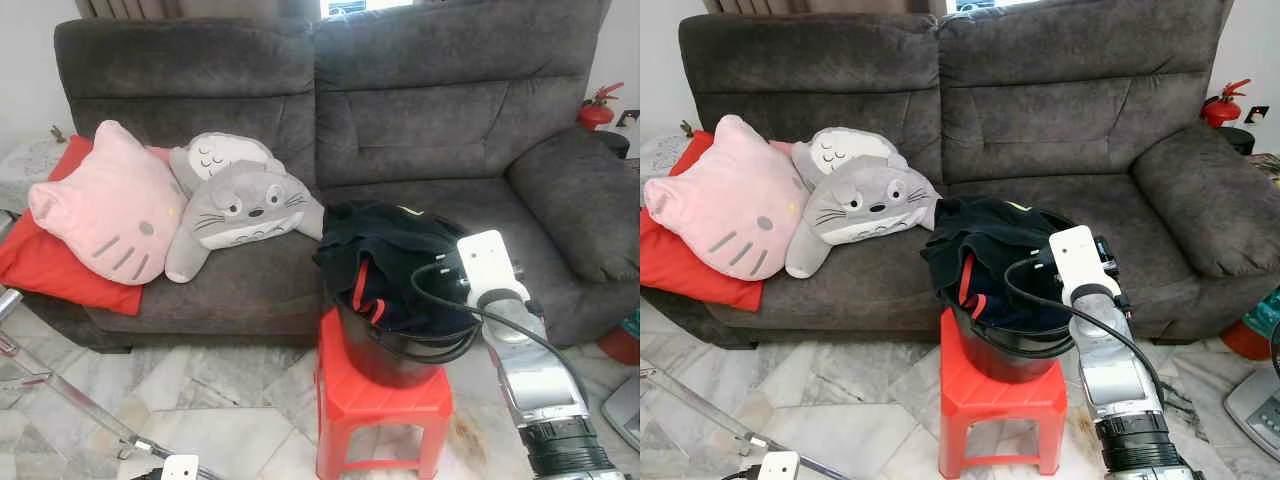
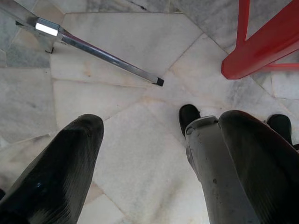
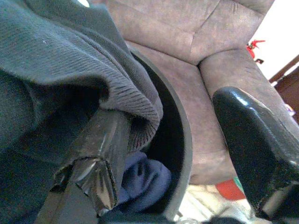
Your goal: Hang hanger
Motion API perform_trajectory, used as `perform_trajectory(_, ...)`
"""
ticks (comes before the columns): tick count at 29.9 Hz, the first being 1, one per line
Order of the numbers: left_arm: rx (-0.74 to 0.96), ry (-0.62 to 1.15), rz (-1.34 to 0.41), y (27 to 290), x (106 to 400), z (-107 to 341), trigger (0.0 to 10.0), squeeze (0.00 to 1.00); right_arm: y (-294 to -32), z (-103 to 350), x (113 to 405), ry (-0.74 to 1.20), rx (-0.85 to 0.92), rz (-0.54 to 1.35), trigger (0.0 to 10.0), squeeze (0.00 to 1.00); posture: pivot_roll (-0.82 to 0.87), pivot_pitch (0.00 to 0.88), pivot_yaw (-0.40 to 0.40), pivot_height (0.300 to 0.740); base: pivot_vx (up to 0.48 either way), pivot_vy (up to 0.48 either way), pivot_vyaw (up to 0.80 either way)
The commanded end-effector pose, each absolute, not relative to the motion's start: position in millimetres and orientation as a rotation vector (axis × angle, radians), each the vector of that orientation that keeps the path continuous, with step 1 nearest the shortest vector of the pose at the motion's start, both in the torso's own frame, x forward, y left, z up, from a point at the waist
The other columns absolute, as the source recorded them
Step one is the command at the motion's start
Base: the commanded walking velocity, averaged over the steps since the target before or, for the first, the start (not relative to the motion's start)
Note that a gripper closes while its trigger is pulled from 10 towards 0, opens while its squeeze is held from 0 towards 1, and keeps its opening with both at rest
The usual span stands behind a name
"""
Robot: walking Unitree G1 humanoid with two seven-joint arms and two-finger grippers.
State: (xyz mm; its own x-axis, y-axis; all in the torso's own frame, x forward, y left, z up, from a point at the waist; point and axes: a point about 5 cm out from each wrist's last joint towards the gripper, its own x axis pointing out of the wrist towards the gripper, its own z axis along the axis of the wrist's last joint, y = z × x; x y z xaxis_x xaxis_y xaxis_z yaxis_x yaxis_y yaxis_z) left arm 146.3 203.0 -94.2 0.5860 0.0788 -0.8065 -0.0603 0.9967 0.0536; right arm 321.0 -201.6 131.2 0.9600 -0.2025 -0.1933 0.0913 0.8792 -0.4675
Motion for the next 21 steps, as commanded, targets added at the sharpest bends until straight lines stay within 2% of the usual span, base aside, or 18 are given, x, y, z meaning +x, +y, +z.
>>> perform_trajectory(1, 0.023, 0.954, 0.088, 206.1, 144.7, -94.6, 10.0, 0.0, -192.2, 144.9, 326.0, 0.165, -0.434, -0.132, 10.0, 0.0, -0.27, 0.0, 0.093, 0.732, 0.0, 0.0, 0.0)
perform_trajectory(6, 0.023, 0.954, 0.088, 206.1, 144.8, -94.6, 10.0, 0.0, -191.1, 145.4, 325.6, 0.163, -0.43, -0.136, 10.0, 0.0, -0.27, 0.0, 0.093, 0.732, 0.0, 0.0, 0.0)
perform_trajectory(9, 0.023, 0.957, 0.084, 204.9, 144.2, -95.1, 10.0, 0.0, -177.9, 140.9, 330.0, 0.156, -0.451, -0.032, 10.0, 0.0, -0.26, 0.0, 0.091, 0.732, 0.0, 0.0, 0.0)
perform_trajectory(15, 0.024, 0.959, 0.087, 205.9, 143.5, -95.2, 10.0, 0.0, -173.1, 129.2, 332.1, 0.225, -0.483, 0.036, 10.0, 0.0, -0.26, 0.0, 0.091, 0.732, 0.0, 0.0, 0.0)
perform_trajectory(21, 0.023, 0.959, 0.09, 205.7, 143.4, -95.2, 10.0, 0.0, -169.5, 131.7, 336.0, 0.21, -0.486, 0.056, 10.0, 0.0, -0.26, 0.0, 0.09, 0.732, 0.0, 0.0, 0.0)
